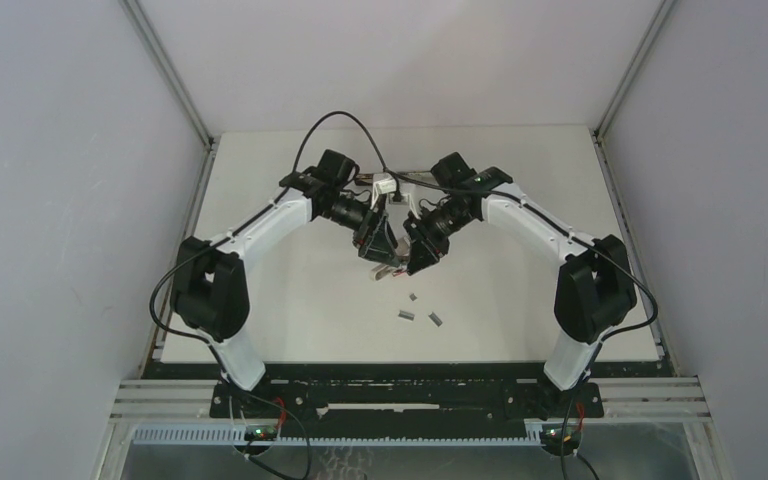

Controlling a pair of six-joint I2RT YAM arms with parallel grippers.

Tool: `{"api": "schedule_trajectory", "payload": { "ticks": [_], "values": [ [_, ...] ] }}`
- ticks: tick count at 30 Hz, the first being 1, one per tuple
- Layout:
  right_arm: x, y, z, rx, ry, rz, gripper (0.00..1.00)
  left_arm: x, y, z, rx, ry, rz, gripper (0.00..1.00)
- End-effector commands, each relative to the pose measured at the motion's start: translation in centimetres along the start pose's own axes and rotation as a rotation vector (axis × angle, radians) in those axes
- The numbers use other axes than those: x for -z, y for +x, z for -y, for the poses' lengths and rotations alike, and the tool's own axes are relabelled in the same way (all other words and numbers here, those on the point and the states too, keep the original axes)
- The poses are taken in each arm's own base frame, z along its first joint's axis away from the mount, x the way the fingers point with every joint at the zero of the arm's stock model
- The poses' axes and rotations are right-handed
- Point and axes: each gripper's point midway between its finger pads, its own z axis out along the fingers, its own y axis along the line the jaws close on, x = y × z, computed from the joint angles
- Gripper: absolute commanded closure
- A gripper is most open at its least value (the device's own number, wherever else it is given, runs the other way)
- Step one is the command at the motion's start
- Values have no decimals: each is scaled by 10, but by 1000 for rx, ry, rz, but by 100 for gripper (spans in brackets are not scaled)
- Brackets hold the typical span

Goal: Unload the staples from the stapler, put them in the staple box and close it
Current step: Unload the staple at the center of the board.

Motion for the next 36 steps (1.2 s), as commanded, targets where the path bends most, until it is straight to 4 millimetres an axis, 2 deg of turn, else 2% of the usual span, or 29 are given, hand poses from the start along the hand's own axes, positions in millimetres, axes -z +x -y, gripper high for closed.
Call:
{"api": "schedule_trajectory", "payload": {
  "ticks": [1,21,24,34,36],
  "values": [
    [15,-19,-8,46,-33,95,98,11,-11,15,-51,33,65,13],
    [11,-19,-13,18,-84,90,97,4,-13,-1,2,-26,62,19],
    [11,-20,-14,16,-88,93,97,3,-12,0,7,-9,63,21],
    [10,-19,-3,-8,-49,84,96,-1,-2,6,12,38,6,15],
    [10,-19,-4,-7,-50,85,96,-10,3,11,8,57,-17,16]
  ]
}}
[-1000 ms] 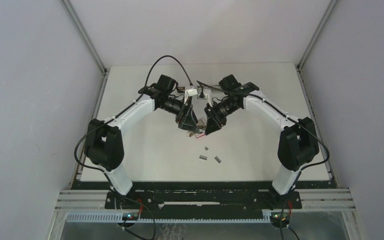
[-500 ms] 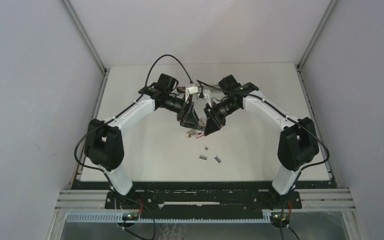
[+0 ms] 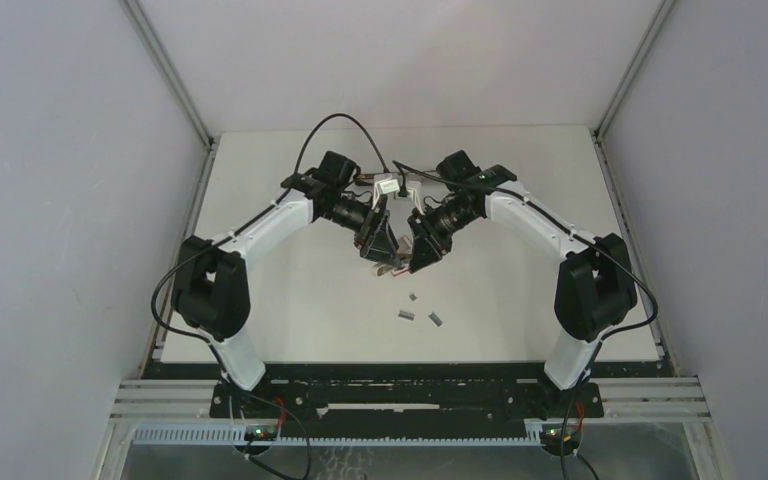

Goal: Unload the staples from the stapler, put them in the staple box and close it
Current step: Unload the staple at the center of the board.

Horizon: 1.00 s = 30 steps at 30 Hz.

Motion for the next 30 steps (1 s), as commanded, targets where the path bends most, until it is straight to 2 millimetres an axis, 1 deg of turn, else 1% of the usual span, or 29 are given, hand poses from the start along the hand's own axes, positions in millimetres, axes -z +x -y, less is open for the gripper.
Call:
{"api": "schedule_trajectory", "payload": {
  "ticks": [1,6,10,15,19,22,25,27,30],
  "values": [
    [3,-14,-3,35,-3,37,96,-9,4,12,-23,53,-33,18],
    [3,-14,-2,35,3,35,96,-10,5,11,-18,52,-35,23],
    [0,-15,-2,34,14,28,96,-12,1,7,-1,49,-26,30],
    [-1,-16,-3,34,27,26,96,-13,1,6,14,57,-25,33],
    [-4,-17,-1,27,39,25,96,-15,0,8,30,75,-21,34],
    [-7,-17,-1,23,41,23,97,-16,-2,9,36,87,-18,32],
    [-9,-17,-2,28,43,18,97,-16,-1,9,39,87,-21,28],
    [-9,-16,1,24,47,16,97,-15,0,7,33,70,-23,23],
    [-9,-13,5,2,15,24,97,-4,-4,-4,27,13,11,13]
  ]
}}
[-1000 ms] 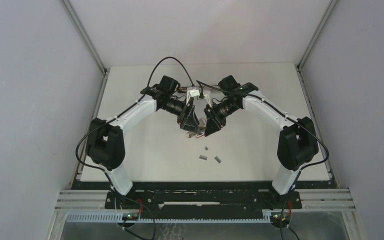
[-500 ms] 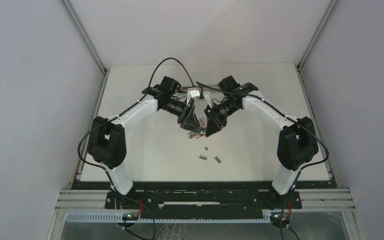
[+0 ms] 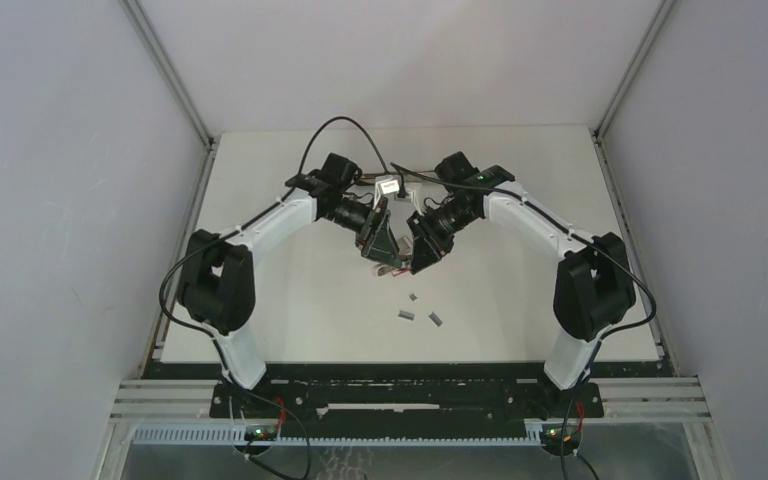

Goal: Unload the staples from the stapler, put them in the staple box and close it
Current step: Unload the staple at the center of the board.

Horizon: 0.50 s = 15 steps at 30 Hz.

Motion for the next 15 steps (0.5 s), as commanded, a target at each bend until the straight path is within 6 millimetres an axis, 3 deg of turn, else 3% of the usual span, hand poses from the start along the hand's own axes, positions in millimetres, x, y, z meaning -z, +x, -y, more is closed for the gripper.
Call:
{"api": "schedule_trajectory", "payload": {
  "ticks": [1,3,7,15],
  "values": [
    [-4,-22,-1,70,-65,81,97,12,-15,-3,-36,-56,46,6],
    [-2,-21,3,39,-82,90,97,26,-19,-9,-44,-94,81,0],
    [-4,-20,4,10,-104,86,97,52,-27,-11,-99,-158,118,0],
    [-11,-19,-5,-85,-227,48,96,86,-36,9,-359,-369,85,0]
  ]
}}
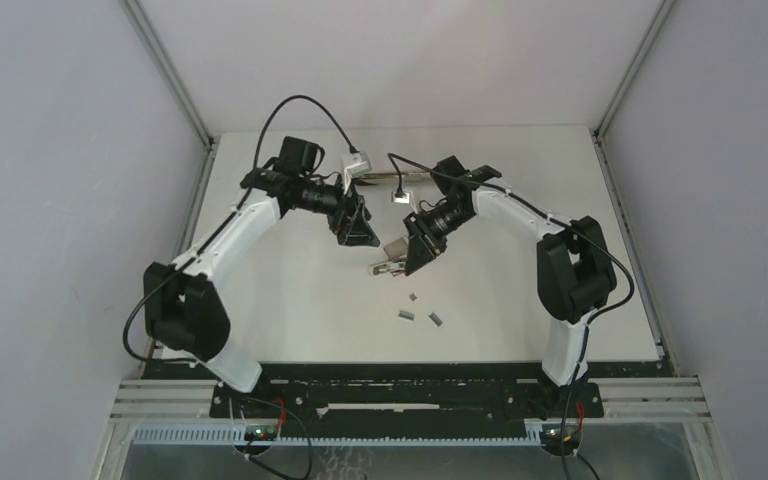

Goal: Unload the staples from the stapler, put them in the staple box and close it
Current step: Unload the staple at the center of the board.

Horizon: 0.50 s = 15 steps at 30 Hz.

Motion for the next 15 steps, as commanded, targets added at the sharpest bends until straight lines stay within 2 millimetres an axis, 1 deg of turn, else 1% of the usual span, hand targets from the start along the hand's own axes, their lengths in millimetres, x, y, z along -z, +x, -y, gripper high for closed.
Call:
{"api": "schedule_trajectory", "payload": {
  "ticks": [1,4,6,8,11,15],
  "values": [
    [3,-16,-20,-22,-122,27,96,25,-12,14,-255,-134,-3,0],
    [2,-16,-22,-58,-151,18,96,25,-7,19,-379,-210,-19,0],
    [1,-16,-23,-69,-160,12,95,19,2,19,-445,-252,-55,0],
    [1,-16,-23,-80,-172,9,95,5,13,28,-500,-248,-103,0],
    [1,-17,-21,-102,-186,13,94,-8,25,31,-535,-249,-148,0],
    [3,-17,-14,-148,-211,22,94,-16,35,30,-559,-257,-188,0]
  ]
}}
